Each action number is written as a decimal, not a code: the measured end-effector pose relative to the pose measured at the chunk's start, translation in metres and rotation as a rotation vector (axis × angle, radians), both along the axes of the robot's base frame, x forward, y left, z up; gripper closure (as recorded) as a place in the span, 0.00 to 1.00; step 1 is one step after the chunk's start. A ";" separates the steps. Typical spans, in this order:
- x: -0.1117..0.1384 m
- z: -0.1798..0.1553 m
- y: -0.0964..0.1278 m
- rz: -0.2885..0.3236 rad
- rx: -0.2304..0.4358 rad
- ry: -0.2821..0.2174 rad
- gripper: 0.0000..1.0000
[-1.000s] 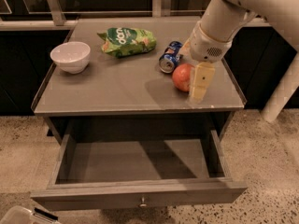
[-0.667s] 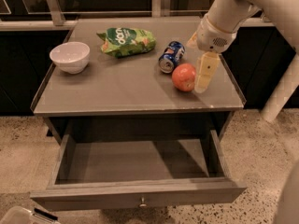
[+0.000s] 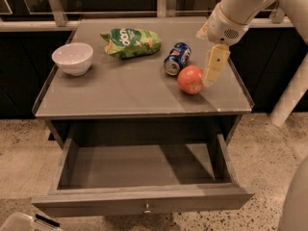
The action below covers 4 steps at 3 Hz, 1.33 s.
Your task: Place apple into top drawer
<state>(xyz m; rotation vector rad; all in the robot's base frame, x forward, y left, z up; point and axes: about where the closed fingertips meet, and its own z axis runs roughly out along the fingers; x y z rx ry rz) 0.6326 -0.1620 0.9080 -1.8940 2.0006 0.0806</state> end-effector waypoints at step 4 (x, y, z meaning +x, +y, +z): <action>-0.043 -0.047 0.048 0.134 -0.020 0.104 0.00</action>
Offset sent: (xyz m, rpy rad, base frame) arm -0.0873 0.0947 -0.0610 -0.0670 0.1690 0.2742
